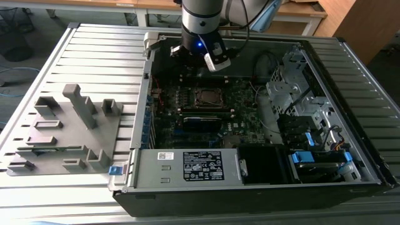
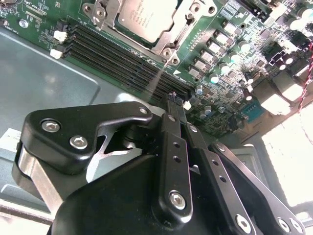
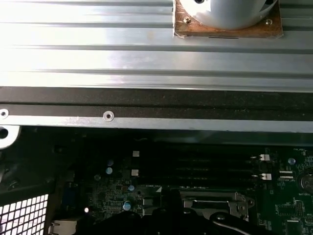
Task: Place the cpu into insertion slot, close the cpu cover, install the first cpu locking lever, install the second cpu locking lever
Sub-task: 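Install the first cpu locking lever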
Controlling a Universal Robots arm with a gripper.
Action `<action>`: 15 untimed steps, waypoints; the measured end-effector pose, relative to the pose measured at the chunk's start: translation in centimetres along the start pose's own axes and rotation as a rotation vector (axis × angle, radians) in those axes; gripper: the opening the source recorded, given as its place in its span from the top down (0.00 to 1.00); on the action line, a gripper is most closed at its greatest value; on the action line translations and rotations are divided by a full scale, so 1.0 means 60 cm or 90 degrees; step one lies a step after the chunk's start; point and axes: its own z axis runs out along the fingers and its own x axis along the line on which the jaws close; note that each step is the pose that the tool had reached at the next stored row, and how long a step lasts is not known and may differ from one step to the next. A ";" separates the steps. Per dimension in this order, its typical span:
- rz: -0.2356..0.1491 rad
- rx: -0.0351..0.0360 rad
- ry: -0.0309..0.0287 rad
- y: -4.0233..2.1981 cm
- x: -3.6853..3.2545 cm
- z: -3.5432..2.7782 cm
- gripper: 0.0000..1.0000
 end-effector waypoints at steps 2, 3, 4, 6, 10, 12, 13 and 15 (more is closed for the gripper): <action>0.000 0.0001 -0.0001 0.000 -0.001 0.000 0.90; 0.000 0.0001 -0.0001 0.000 -0.001 0.000 0.90; 0.000 0.0001 -0.0001 0.000 -0.001 0.000 0.90; 0.000 0.0001 -0.0001 0.000 -0.001 0.000 0.90; 0.000 0.0049 0.0000 0.000 -0.001 0.000 0.90; 0.001 0.0114 -0.0002 0.000 -0.001 0.000 0.90; 0.001 0.0119 -0.0002 0.000 -0.001 0.000 0.90; 0.001 0.0121 -0.0001 0.000 -0.001 0.001 0.90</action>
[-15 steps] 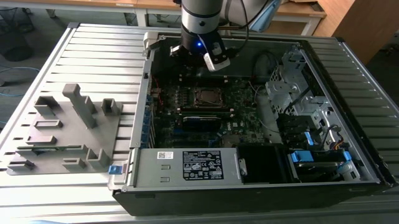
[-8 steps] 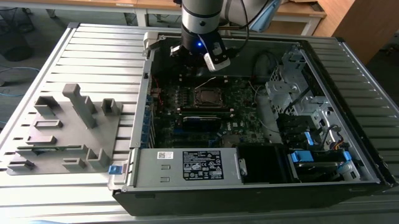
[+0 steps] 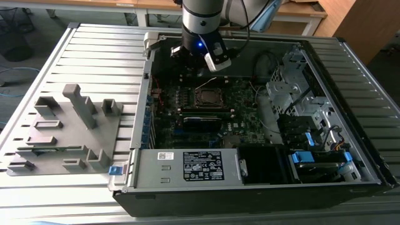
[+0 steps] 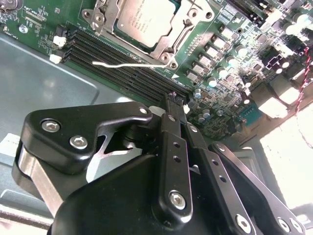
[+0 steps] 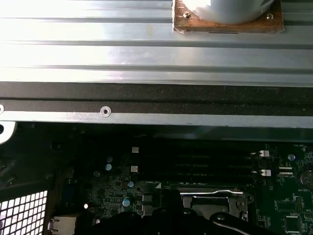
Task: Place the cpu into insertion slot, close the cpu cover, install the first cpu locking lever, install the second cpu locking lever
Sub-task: 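Install the first cpu locking lever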
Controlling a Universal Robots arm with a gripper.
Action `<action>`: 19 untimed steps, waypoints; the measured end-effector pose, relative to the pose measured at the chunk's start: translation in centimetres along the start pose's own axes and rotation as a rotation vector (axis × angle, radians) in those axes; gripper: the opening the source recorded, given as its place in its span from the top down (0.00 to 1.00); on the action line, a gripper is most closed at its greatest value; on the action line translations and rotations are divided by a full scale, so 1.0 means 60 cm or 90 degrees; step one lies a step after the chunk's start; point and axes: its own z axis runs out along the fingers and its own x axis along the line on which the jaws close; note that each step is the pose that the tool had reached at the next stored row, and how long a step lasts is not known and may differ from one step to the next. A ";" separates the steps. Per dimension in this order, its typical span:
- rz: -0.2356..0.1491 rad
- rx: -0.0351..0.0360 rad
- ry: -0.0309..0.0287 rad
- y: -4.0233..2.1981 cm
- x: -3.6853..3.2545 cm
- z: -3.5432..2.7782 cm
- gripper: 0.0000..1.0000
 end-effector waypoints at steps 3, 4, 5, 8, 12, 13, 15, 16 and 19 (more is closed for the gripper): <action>0.000 -0.0003 -0.0001 0.000 -0.003 0.001 0.90; 0.000 -0.0003 -0.0001 0.000 -0.005 0.002 0.90; 0.000 -0.0004 -0.0001 -0.001 -0.008 0.002 0.90; 0.000 -0.0003 -0.0001 -0.001 -0.014 0.003 0.90; 0.000 -0.0003 -0.0001 -0.001 -0.016 0.003 0.90; 0.000 -0.0003 -0.0001 -0.001 -0.017 0.003 0.90; 0.000 -0.0003 -0.0001 -0.001 -0.017 0.003 0.90; 0.000 -0.0003 -0.0001 -0.001 -0.017 0.004 0.90; 0.000 -0.0003 -0.0001 -0.002 -0.017 0.008 0.90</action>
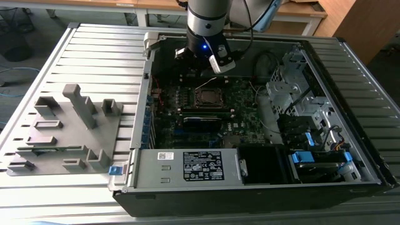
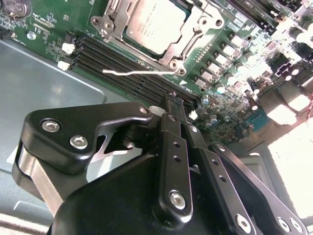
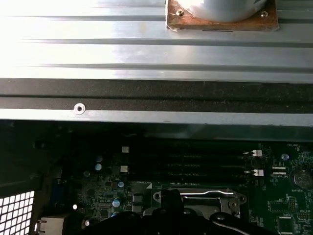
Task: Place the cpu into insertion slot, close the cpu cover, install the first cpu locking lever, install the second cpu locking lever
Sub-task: 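Install the first cpu locking lever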
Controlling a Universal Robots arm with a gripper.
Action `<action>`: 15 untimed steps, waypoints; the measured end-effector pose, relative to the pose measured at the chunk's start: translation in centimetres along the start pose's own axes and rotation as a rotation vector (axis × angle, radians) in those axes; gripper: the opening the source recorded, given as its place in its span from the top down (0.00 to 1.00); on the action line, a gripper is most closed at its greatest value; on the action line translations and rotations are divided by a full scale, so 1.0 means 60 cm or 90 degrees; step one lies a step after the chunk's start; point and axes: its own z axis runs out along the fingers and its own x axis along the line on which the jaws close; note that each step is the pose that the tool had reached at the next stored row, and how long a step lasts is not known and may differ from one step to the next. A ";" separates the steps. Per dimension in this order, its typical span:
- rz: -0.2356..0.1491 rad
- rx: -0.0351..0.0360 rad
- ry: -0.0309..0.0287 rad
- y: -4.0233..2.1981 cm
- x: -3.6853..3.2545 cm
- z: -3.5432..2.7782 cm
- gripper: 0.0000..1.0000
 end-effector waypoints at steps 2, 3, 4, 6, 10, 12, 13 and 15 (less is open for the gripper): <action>0.000 -0.0001 0.0000 -0.001 0.000 0.003 0.90; 0.000 0.0000 0.0000 -0.001 0.000 0.003 0.90; 0.000 0.0002 0.0001 -0.001 0.000 0.003 0.90; 0.000 -0.0001 0.0002 -0.001 -0.001 0.005 0.90; 0.000 -0.0003 0.0013 -0.001 -0.007 0.006 0.90; 0.000 -0.0001 0.0014 -0.002 -0.008 0.006 0.90; 0.000 -0.0001 0.0014 -0.002 -0.008 0.006 0.90; 0.000 -0.0003 0.0014 -0.002 -0.008 0.007 0.90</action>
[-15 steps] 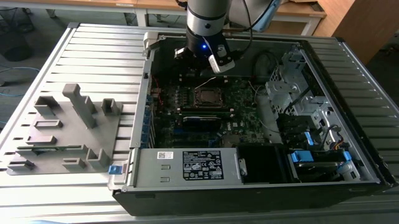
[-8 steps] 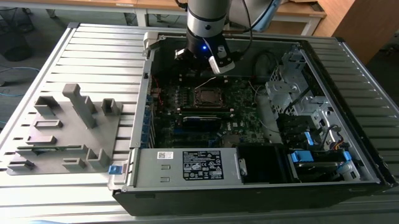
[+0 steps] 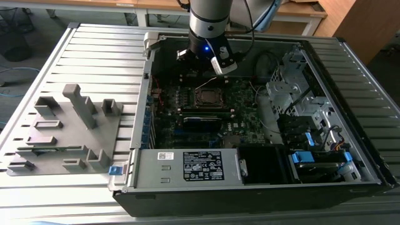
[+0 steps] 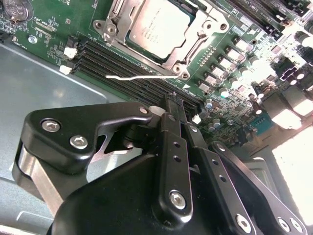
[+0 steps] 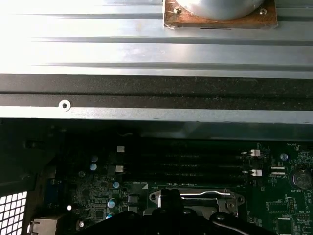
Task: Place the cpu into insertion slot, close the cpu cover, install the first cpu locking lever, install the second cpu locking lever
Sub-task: 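Install the first cpu locking lever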
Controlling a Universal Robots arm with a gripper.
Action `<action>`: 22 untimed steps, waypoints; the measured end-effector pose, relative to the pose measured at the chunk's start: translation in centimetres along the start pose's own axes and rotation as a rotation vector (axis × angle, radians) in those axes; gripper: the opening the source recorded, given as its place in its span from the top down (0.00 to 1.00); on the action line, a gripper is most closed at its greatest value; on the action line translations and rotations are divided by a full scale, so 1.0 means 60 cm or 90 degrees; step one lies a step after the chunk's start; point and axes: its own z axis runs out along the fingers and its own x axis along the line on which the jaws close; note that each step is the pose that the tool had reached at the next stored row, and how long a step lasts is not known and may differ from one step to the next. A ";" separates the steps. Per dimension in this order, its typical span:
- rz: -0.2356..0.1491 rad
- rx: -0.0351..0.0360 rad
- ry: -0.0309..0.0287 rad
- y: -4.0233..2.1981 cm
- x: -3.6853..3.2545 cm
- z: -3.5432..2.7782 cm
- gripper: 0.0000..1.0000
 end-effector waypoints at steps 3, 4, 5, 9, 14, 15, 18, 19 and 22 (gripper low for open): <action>0.000 -0.0001 0.0000 0.000 -0.001 0.000 0.90; 0.000 -0.0002 -0.0001 0.000 -0.002 0.001 0.90; 0.000 -0.0002 -0.0001 0.000 -0.003 0.001 0.90; 0.000 -0.0001 0.0000 -0.001 -0.005 0.003 0.90; 0.000 0.0000 0.0000 -0.002 -0.006 0.009 0.90; 0.000 0.0001 0.0001 -0.002 -0.006 0.009 0.90; 0.000 0.0000 0.0001 -0.002 -0.007 0.009 0.90; 0.000 -0.0001 0.0001 -0.002 -0.008 0.010 0.90; 0.000 -0.0001 0.0002 -0.002 -0.012 0.009 0.90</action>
